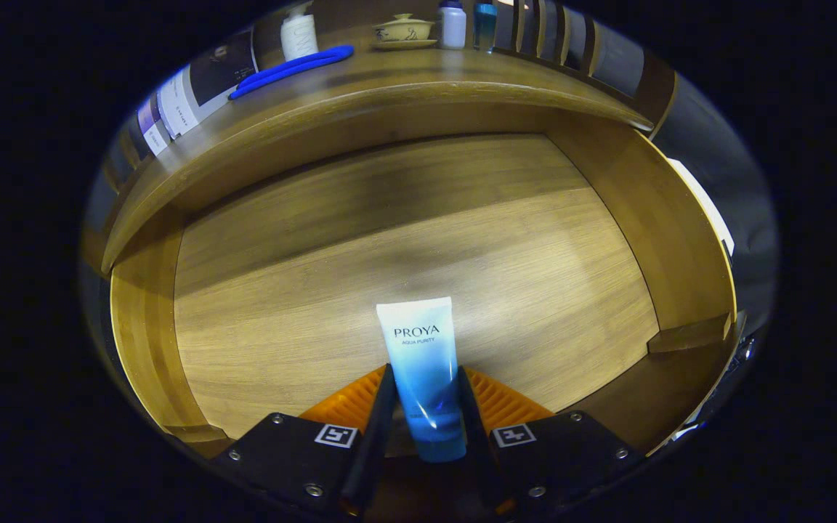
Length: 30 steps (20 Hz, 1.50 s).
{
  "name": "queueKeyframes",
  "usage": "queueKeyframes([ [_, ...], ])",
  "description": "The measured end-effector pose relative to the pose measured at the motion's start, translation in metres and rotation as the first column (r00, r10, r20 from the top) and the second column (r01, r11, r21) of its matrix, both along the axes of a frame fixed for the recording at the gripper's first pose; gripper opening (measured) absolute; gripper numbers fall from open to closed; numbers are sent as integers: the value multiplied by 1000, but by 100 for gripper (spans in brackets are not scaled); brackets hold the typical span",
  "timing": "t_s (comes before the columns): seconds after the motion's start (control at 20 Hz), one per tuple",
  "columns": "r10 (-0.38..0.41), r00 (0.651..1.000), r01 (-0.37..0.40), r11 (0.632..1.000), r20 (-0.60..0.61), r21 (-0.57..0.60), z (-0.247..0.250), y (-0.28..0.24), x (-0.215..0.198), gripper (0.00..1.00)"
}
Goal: Pull open the drawer, take out the items inside it, and place them on the countertop above the cabinet.
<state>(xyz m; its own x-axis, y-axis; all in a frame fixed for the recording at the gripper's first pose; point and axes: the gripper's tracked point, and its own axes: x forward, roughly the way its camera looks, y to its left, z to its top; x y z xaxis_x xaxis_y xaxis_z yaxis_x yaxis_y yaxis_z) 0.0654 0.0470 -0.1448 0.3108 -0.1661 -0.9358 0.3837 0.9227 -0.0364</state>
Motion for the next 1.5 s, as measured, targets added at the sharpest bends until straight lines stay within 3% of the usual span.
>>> queueKeyframes([
  [0.15, 39, 996, -37, 999, 77, -33, 8, 3, 10, 44],
  [0.45, 100, 966, -79, 992, 239, -95, 24, 7, 23, 42],
  [0.75, 174, 917, -119, 978, 359, -168, 54, 22, 26, 42],
  [1.05, 270, 834, -159, 953, 480, -258, 97, 41, 36, 42],
  [1.25, 279, 796, -136, 947, 537, -290, 127, 41, 44, 42],
  [1.5, 269, 782, -118, 950, 562, -290, 150, 31, 68, 42],
])
